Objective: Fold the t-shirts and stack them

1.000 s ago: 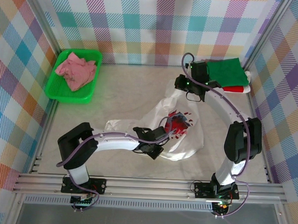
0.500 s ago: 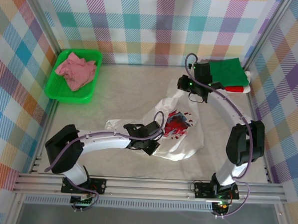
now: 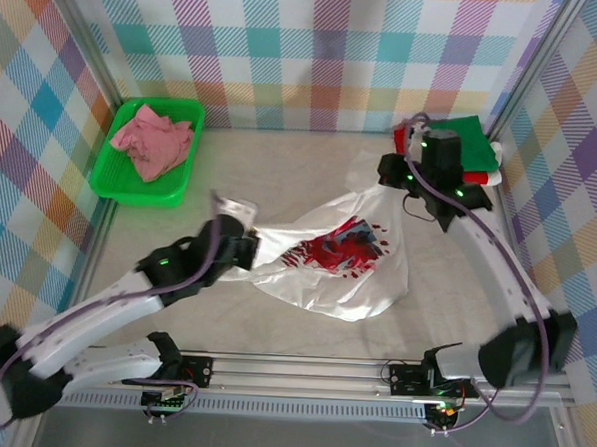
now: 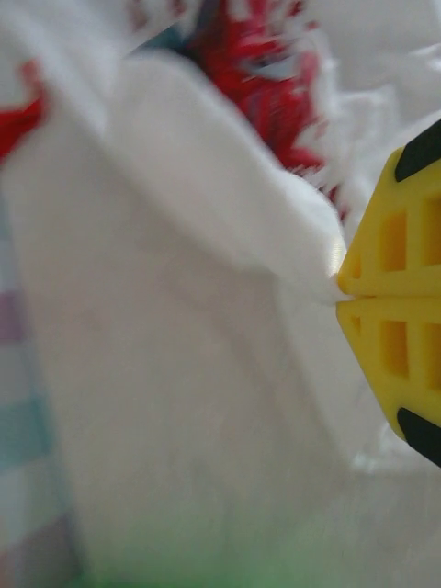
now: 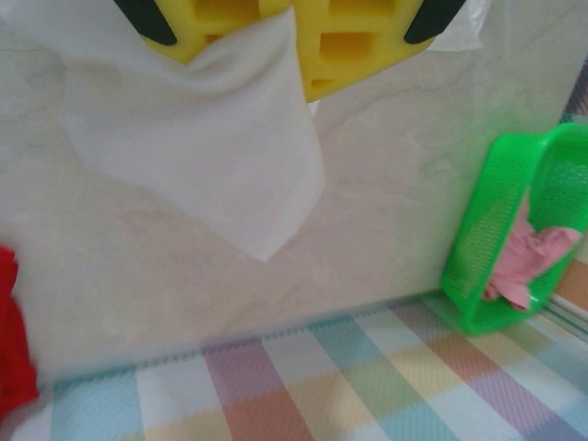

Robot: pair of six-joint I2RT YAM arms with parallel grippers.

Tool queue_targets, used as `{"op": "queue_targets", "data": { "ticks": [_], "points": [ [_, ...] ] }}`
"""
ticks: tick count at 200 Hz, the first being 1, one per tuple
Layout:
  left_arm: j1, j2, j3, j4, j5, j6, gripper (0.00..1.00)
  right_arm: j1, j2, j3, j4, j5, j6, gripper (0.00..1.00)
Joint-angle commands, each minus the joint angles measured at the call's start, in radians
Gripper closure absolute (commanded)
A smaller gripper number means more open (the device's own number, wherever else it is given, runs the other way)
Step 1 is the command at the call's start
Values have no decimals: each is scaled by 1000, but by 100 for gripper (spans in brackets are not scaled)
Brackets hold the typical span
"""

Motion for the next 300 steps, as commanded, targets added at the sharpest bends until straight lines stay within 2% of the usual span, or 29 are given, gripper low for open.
{"op": "queue_targets", "data": {
  "ticks": [1,38,74,106,133,161,181,193,204,220,231,244,259,269,275,284,287,291,300],
  "points": [
    [43,-164,-24,-1,-151,133,100,-3,-173,-34,-47,46,-62,100],
    [53,-335,54,-18,-232,265,100,-3,-461,-62,-119,104,-136,100],
    [52,-424,206,-72,-111,298,100,-3,-639,34,-198,99,-148,100],
    [54,-330,438,-242,89,277,100,-3,-697,145,-253,59,-143,100],
    [52,-189,648,-298,89,305,100,-4,-652,240,-251,32,-129,100],
    [53,-63,759,-237,-101,396,100,-3,-499,308,-219,103,-154,100],
    [56,22,748,-130,-139,462,100,-3,-336,359,-171,115,-172,100],
    [111,96,760,-101,-156,478,100,-4,-231,391,-132,115,-176,100],
    [267,161,770,-101,-49,426,100,-6,-128,432,-105,131,-189,100],
    [562,258,753,-89,262,269,100,-23,33,517,-83,136,-205,100],
    [650,336,710,-35,333,226,100,-41,131,524,-26,108,-187,100],
    [687,444,645,60,328,242,100,-59,262,525,48,69,-155,100],
    [733,611,655,102,386,231,100,-68,432,561,125,56,-138,100],
    [745,716,677,136,386,240,98,-79,566,648,139,36,-120,79],
    [750,784,698,153,380,251,84,-92,660,748,107,13,-101,72],
    [752,873,750,153,342,268,57,-106,810,952,6,-13,-63,52],
    [752,902,774,144,326,269,52,-109,859,1036,-37,-21,-57,47],
    [751,935,812,120,307,269,52,-113,927,1151,-101,-38,-54,42],
    [751,981,885,67,274,260,56,-114,1078,1449,-247,-65,-63,39]
  ]
}}
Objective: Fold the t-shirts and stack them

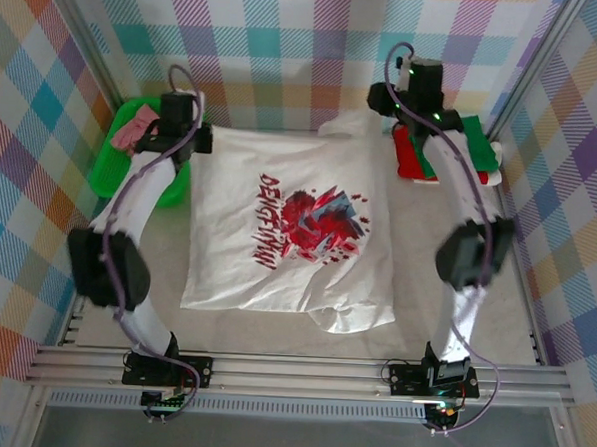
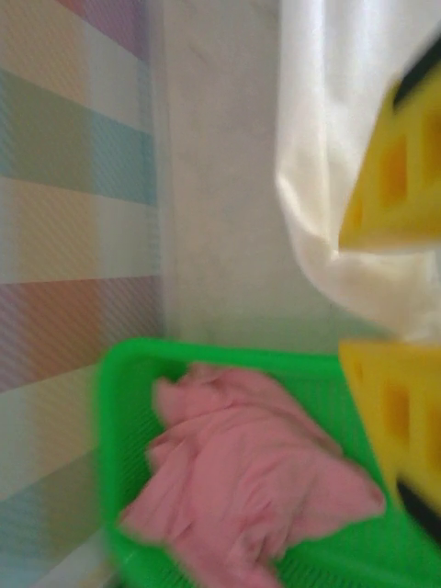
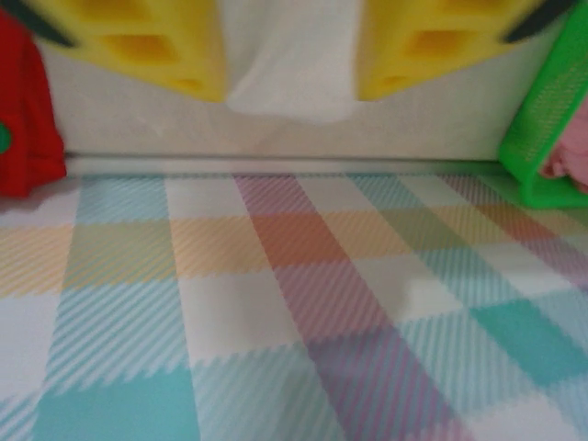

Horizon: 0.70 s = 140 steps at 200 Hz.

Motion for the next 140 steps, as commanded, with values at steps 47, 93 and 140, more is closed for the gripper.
{"op": "queue_targets", "data": {
  "ticks": [47,93,140],
  "points": [
    [-18,-163,-62,-8,53,-184,48,-1,69,361,-404,-150,10,33],
    [-93,-295,-427,-59,120,-314,51,19,-412,-600,-86,-39,66,45],
    [-83,-138,-480,-36,127,-328,55,-82,-309,-702,-133,-97,104,37]
  ]
}}
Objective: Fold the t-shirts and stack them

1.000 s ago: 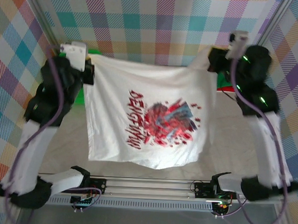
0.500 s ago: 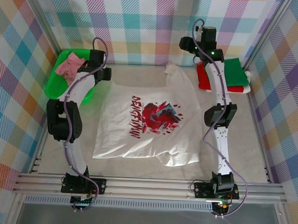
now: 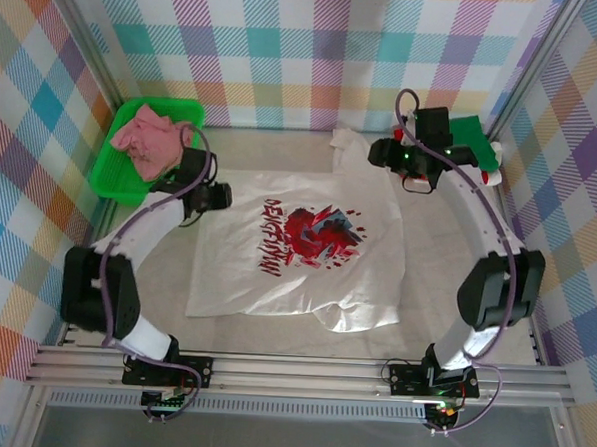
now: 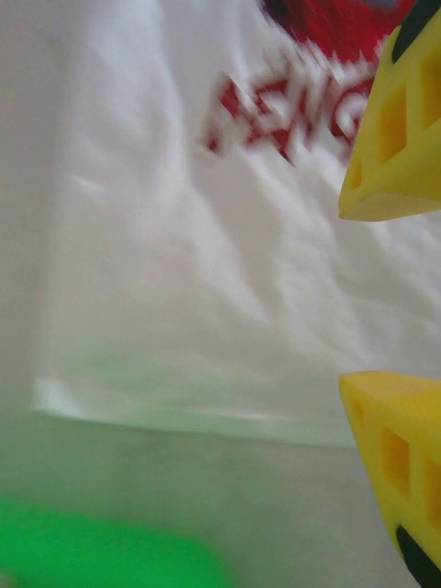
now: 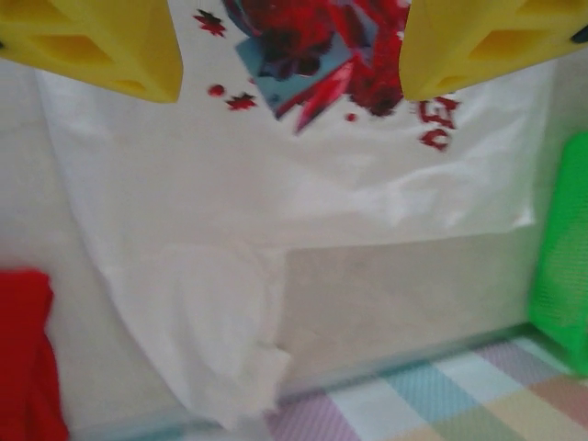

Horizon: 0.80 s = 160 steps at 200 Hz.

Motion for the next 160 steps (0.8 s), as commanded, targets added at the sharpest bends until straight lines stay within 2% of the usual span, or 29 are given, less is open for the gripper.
{"op": "queue_targets", "data": {
  "ticks": [1,22,36,54,88,109,160],
  "points": [
    [12,76,16,-6,31,-38,55,-57,107,-28,-1,-24,38,37],
    [32,150,45,21,78,-83,57,-58,130,-41,-10,-56,32,38],
    [39,190,37,48,61,-111,57,-58,111,-119,29,-53,44,38],
    [62,248,41,52,72,-158,59,-60,152,-153,-2,-36,37,39],
    [97,322,43,85,102,-198,60,-58,216,-210,72,-64,51,47],
    [121,358,80,92,103,-214,60,-58,305,-147,72,-96,60,53],
    [156,505,299,47,108,-226,60,-58,533,113,84,-131,105,56]
  ]
}}
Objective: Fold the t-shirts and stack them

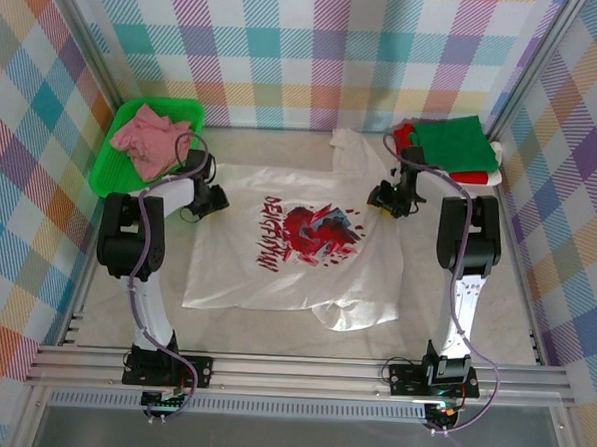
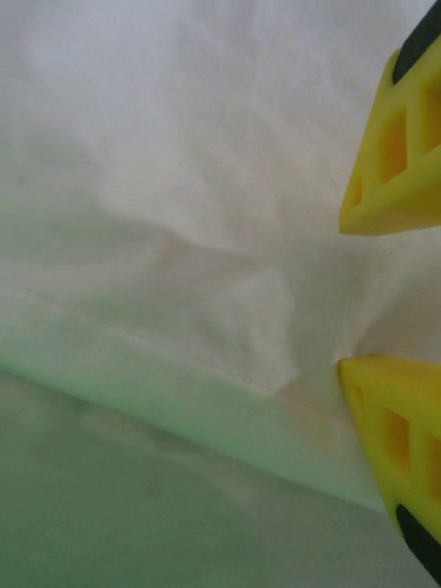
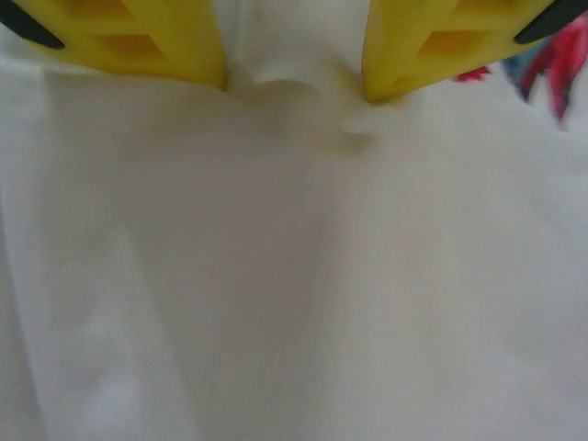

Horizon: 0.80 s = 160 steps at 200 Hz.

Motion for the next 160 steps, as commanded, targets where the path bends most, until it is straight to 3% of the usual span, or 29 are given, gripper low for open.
{"op": "queue_targets", "data": {
  "ticks": [1,48,74,91,119,138,160],
  "points": [
    [25,86,116,-37,14,-23,60,3,101,134,22,-20,30,55],
    [32,235,444,-152,0,0,60,1,326,573,-91,-55,45,57],
    [27,175,481,-150,48,-14,58,20,277,665,-169,-85,12,57],
    [18,61,404,-137,82,-30,57,33,117,512,-146,-103,9,53],
    [-24,-222,170,-90,116,-58,53,43,-278,28,57,-81,78,51],
    [-89,-446,-10,-104,36,-54,50,51,-527,-300,157,-12,116,50],
    [-122,-679,-233,-161,-30,-67,49,69,-741,-559,100,81,115,50]
  ]
}}
